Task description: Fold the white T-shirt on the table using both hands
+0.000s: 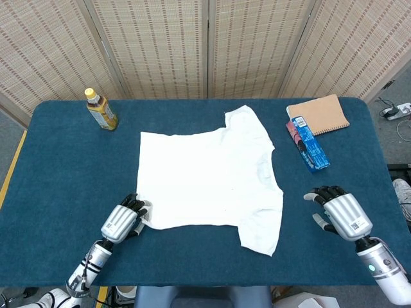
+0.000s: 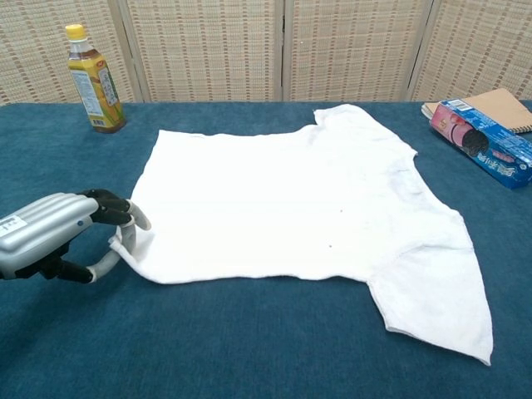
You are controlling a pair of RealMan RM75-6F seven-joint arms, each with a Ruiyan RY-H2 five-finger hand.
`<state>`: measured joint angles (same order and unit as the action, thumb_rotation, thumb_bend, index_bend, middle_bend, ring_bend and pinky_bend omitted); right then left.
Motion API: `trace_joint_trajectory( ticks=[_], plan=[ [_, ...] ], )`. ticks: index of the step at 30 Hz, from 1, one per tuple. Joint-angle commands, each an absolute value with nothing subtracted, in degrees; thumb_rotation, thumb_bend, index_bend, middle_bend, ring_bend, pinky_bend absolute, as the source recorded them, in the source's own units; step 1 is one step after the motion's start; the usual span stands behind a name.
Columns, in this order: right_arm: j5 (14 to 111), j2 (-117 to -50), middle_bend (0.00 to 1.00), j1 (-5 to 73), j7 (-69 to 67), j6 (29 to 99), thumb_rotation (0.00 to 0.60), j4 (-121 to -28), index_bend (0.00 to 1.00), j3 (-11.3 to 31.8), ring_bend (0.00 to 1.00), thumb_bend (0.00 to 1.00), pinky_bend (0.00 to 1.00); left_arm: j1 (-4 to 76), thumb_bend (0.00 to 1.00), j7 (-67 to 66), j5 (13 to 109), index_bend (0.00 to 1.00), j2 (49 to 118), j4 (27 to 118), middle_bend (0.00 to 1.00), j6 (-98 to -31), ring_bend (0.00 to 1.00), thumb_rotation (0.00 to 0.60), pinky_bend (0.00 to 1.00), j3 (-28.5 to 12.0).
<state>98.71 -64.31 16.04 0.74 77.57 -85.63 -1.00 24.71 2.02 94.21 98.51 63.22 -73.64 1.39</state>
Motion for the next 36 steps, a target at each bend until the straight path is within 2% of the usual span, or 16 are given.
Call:
trace_joint_trajectory(
  ticks=[1, 6, 10, 13, 17, 24, 36],
  plan=[
    [100.8, -66.0, 0.32, 18.2, 2.8, 74.5, 0.6, -83.8, 0.35, -1.9, 0.24, 0.33, 0.33, 24.6, 0.6, 2.5, 94.3, 0.74, 98.5, 63.3, 0.31, -74.1, 0.3, 0.6, 0.12, 1.5],
    [103.8, -70.5, 0.32, 20.8, 5.3, 72.5, 0.6, -78.1, 0.35, -2.4, 0.19, 0.29, 0.26, 24.5, 0.6, 2.7, 94.4, 0.74, 98.0, 63.9, 0.31, -74.5, 0.3, 0.6, 0.12, 1.6],
    [104.2, -75.4, 0.28, 22.2, 5.2, 71.8, 0.6, -71.5, 0.35, -2.1, 0.14, 0.19, 0.2, 24.4, 0.61, 3.0, 94.3, 0.74, 97.9, 64.3, 0.31, -74.9, 0.3, 0.6, 0.12, 1.7],
    [103.8, -79.2, 0.26, 23.2, 2.8, 71.8, 0.6, -66.5, 0.35, -1.7, 0.12, 0.12, 0.18, 24.3, 0.61, 3.3, 94.3, 0.74, 97.8, 64.6, 0.31, -75.1, 0.3, 0.6, 0.12, 1.7],
    [104.0, -83.7, 0.26, 24.1, 0.8, 72.8, 0.6, -60.0, 0.35, -1.6, 0.12, 0.08, 0.17, 24.2, 0.61, 3.4, 94.1, 0.74, 97.5, 65.0, 0.31, -75.1, 0.3, 0.6, 0.12, 1.8],
    [104.7, -89.9, 0.26, 25.2, -2.4, 74.7, 0.6, -50.9, 0.35, -2.5, 0.12, 0.06, 0.17, 24.0, 0.61, 3.8, 93.9, 0.74, 97.3, 65.5, 0.31, -75.3, 0.3, 0.6, 0.12, 1.8],
    [104.9, -93.2, 0.26, 25.7, -5.4, 75.7, 0.6, -44.5, 0.35, -5.0, 0.12, 0.06, 0.17, 23.8, 0.61, 4.3, 93.8, 0.74, 97.2, 65.8, 0.31, -75.5, 0.3, 0.6, 0.12, 2.0]
  ],
)
